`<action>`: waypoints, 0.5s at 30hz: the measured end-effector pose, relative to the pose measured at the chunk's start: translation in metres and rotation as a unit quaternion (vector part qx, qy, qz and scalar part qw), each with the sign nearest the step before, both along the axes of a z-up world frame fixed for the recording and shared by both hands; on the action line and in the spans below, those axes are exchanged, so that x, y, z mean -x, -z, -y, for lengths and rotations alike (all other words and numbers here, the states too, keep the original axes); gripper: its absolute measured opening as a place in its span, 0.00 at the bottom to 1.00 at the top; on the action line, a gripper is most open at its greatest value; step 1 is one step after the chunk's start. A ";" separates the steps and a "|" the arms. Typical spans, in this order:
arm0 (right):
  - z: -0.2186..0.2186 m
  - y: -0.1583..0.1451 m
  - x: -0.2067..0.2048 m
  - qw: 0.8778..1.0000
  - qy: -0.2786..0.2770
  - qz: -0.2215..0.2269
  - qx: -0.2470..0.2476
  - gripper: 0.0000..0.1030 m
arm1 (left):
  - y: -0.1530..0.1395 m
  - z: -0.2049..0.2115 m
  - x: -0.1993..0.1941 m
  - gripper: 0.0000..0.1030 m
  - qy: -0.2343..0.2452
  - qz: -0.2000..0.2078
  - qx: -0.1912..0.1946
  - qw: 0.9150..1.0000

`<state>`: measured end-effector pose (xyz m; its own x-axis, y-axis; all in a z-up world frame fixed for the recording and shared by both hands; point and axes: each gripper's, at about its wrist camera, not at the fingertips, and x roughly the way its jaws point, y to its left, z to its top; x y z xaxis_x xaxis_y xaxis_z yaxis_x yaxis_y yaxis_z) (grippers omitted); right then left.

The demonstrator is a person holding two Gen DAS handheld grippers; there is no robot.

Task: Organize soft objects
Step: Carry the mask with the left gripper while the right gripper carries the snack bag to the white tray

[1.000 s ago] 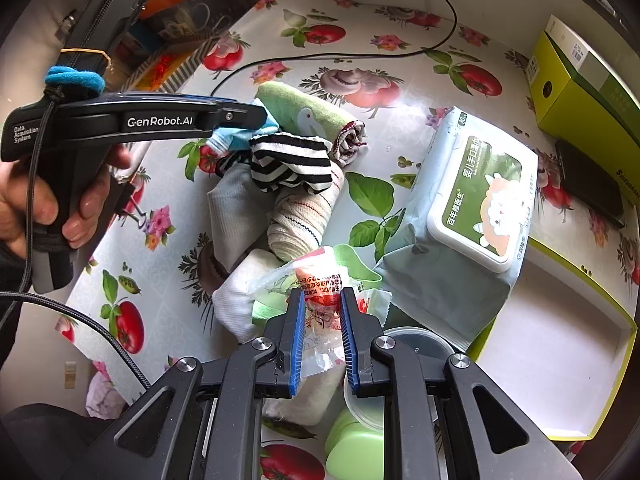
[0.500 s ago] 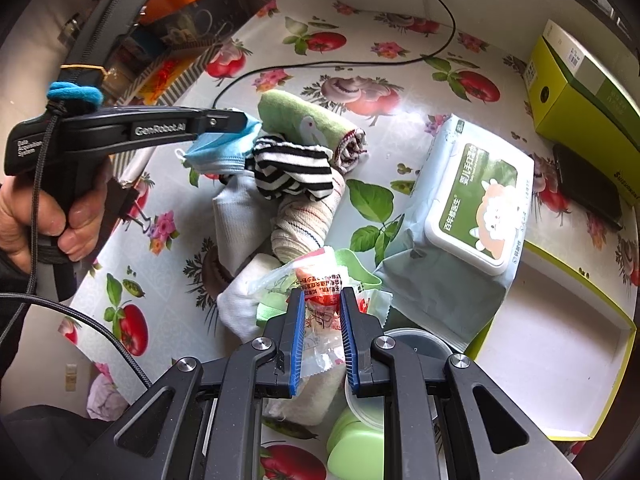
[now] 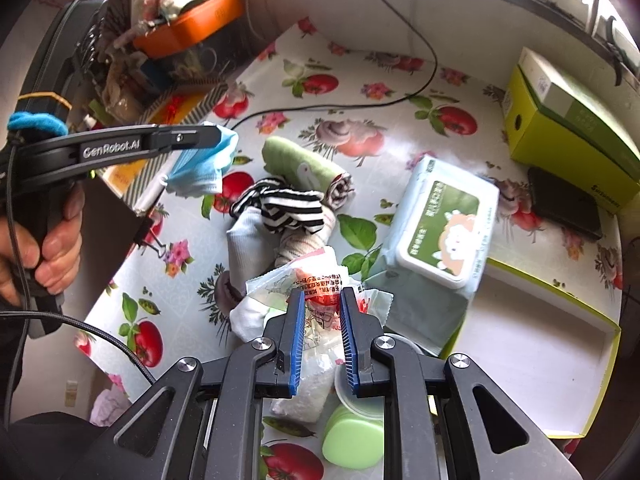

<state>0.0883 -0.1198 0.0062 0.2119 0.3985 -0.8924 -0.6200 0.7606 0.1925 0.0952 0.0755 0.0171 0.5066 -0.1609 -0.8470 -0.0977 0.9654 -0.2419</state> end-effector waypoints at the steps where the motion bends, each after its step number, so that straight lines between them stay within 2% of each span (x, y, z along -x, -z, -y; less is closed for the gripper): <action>1: 0.003 -0.002 0.000 1.000 0.003 0.002 -0.002 0.16 | -0.004 0.006 0.000 0.00 0.004 0.001 -0.001 1.000; 15: 0.085 -0.021 -0.003 0.996 0.087 0.024 -0.026 0.16 | -0.037 0.096 -0.011 0.00 0.071 0.013 -0.022 0.997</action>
